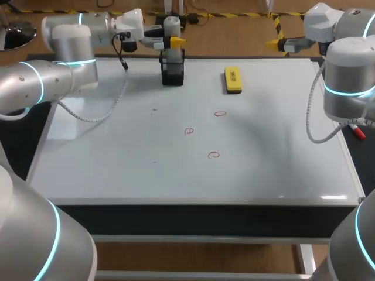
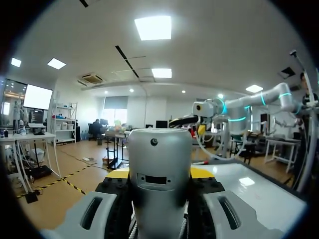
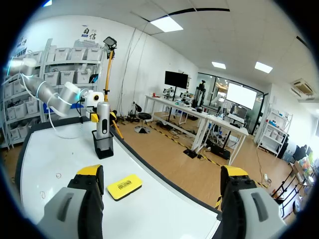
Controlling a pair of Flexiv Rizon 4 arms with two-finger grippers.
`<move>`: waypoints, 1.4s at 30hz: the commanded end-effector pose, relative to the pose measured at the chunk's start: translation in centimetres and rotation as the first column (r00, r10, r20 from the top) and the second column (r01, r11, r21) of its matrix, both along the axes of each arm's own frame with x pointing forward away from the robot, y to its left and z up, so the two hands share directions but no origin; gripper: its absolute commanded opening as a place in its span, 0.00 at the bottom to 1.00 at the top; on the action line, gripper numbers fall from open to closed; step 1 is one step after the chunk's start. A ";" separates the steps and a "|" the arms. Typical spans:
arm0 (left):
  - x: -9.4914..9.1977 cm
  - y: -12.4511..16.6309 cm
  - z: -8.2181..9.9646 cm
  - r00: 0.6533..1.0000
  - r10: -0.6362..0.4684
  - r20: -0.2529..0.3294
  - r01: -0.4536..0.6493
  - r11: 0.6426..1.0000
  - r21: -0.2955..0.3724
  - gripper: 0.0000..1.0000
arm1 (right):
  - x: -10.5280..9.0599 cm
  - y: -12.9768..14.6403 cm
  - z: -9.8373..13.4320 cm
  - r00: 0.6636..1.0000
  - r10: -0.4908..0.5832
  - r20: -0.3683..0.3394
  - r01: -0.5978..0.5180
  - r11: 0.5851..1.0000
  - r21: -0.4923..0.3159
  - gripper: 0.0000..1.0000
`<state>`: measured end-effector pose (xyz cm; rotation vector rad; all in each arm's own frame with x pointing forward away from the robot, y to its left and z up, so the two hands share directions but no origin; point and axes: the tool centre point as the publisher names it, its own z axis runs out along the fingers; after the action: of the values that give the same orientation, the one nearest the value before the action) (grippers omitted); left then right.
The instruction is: Pick up the inspection probe, press it on each red-marked spot on the whiteboard one by one, put down the probe, pick up the eraser, and wipe off all the red marks.
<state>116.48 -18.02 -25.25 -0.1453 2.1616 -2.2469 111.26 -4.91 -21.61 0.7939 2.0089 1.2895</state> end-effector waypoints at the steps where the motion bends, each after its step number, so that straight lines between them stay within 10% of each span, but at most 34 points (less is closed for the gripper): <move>1: -0.8 0.1 1.4 1.000 0.021 0.008 -0.021 1.000 0.012 0.00 | 0.1 0.0 0.0 1.000 0.001 -0.001 -0.001 1.000 -0.001 1.00; 42: -4.4 6.3 9.3 0.989 0.143 0.047 -0.142 0.990 -0.013 0.00 | 0.1 0.0 0.0 1.000 0.001 -0.001 -0.001 1.000 -0.001 1.00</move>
<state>114.28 -12.81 -16.38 -0.1664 2.0797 -2.2098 111.26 -4.91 -21.61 0.7939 2.0090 1.2895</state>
